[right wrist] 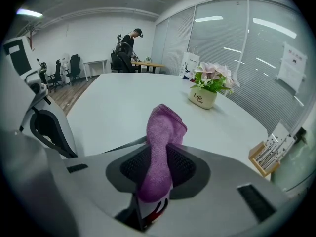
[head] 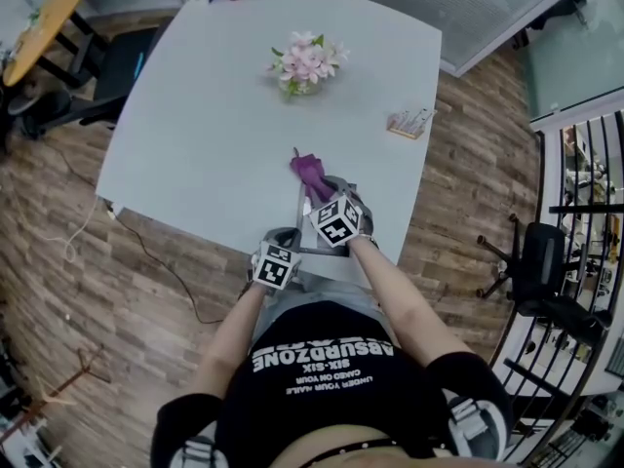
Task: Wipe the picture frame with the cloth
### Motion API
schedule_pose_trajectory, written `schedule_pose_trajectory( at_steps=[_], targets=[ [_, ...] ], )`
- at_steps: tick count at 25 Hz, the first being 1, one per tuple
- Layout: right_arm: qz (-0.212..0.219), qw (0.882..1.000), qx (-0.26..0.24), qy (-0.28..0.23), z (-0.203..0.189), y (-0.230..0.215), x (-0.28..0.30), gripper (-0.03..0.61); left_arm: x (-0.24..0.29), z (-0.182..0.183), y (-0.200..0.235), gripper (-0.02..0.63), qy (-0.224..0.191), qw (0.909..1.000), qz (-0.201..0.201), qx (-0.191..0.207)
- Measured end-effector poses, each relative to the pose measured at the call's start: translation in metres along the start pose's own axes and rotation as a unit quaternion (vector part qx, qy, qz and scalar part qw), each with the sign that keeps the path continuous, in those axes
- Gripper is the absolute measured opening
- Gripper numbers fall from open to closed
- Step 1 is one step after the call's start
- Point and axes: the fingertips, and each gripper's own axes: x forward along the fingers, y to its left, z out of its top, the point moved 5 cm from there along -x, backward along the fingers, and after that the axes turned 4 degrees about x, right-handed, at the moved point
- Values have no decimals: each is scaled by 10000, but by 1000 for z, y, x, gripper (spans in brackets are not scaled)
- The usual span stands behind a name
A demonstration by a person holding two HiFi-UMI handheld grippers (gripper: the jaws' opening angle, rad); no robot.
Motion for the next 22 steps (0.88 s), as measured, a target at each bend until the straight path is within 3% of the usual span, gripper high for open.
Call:
schedule_pose_trajectory(
  at_steps=[6, 22],
  targets=[
    [-5, 9999, 122, -84, -3, 5, -1, 110, 1, 0, 1, 15, 92, 9999, -77, 72],
    [810, 9953, 532, -2, -33, 53, -29, 109, 1, -1, 0, 15, -15, 10000, 51, 49]
  ],
)
